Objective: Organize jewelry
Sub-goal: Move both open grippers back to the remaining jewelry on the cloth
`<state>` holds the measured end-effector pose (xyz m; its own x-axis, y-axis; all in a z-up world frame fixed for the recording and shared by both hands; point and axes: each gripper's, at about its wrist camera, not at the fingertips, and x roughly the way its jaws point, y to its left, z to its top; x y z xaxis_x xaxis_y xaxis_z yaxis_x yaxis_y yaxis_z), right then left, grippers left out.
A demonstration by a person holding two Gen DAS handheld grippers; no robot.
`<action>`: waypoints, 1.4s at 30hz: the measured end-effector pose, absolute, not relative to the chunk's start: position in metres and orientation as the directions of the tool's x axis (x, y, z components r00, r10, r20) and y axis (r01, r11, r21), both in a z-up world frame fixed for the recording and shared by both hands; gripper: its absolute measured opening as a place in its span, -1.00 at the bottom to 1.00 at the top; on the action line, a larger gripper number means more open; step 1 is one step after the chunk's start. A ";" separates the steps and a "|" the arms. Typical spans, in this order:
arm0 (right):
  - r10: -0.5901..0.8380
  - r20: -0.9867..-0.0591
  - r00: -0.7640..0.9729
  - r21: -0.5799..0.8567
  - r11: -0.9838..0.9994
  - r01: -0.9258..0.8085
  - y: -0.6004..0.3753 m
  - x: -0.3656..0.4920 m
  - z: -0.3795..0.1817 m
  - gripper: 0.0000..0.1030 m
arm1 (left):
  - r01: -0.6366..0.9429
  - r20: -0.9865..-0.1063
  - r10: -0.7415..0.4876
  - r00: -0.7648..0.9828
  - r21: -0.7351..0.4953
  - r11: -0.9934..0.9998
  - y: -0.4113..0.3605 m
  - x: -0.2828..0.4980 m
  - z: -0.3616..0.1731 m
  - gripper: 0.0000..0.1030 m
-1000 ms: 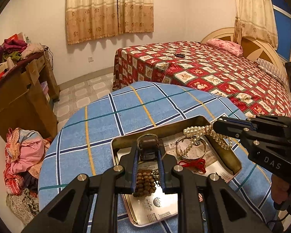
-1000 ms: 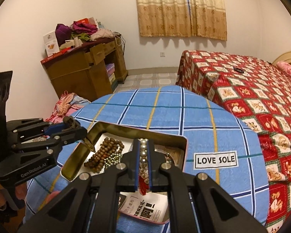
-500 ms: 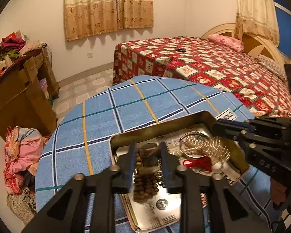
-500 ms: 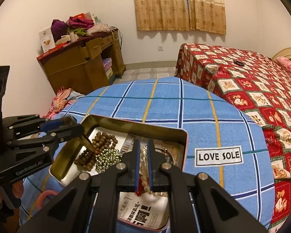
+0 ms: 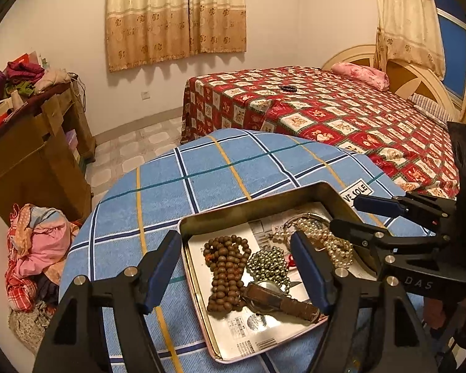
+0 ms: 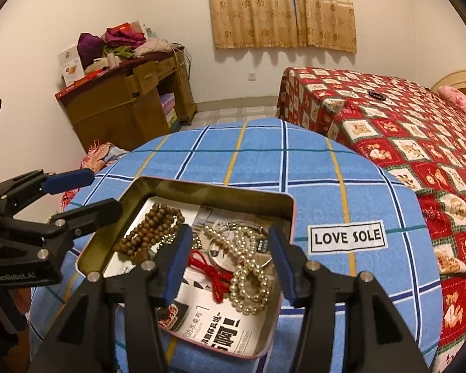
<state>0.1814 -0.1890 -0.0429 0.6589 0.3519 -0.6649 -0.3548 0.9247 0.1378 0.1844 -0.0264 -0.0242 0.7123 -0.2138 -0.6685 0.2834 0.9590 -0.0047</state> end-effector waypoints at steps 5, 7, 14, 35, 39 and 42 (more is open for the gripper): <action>0.351 -0.665 0.660 0.141 0.926 -0.350 -0.191 0.181 -0.043 0.06 | 0.278 -0.669 -0.207 0.714 -0.002 0.961 -0.025 0.184 -0.025 0.41; 0.349 -0.662 0.663 0.141 0.927 -0.348 -0.191 0.179 -0.042 0.06 | 0.276 -0.664 -0.208 0.718 -0.002 0.961 -0.024 0.182 -0.024 0.41; 0.351 -0.657 0.667 0.141 0.927 -0.349 -0.191 0.172 -0.039 0.06 | 0.260 -0.655 -0.194 0.730 0.003 0.966 -0.020 0.171 -0.021 0.41; 0.346 -0.652 0.675 0.138 0.929 -0.343 -0.198 0.111 -0.040 0.14 | 0.228 -0.683 -0.169 0.711 -0.004 0.974 -0.007 0.089 -0.044 0.41; 0.342 -0.665 0.664 0.138 0.930 -0.341 -0.198 0.097 -0.045 0.22 | 0.215 -0.712 -0.161 0.683 -0.014 0.976 -0.005 0.075 -0.058 0.41; 0.345 -0.678 0.649 0.148 0.929 -0.338 -0.200 0.087 -0.052 0.22 | 0.224 -0.738 -0.172 0.653 -0.029 0.974 -0.007 0.064 -0.072 0.41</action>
